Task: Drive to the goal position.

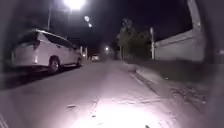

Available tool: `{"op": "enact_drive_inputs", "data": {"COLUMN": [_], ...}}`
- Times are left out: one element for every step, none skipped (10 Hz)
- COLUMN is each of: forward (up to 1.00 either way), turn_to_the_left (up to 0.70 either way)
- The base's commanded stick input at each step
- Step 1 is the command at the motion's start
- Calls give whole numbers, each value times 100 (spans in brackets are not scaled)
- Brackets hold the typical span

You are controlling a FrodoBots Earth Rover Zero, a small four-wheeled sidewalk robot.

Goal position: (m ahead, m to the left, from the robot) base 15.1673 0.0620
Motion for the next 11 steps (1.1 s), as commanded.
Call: {"op": "enact_drive_inputs", "data": {"forward": [70, 70, 70, 70, 70, 70, 70, 70, 70, 70, 70], "turn_to_the_left": [0, 0, 0, 0, 0, 0, 0, 0, 0, 0, 0]}}
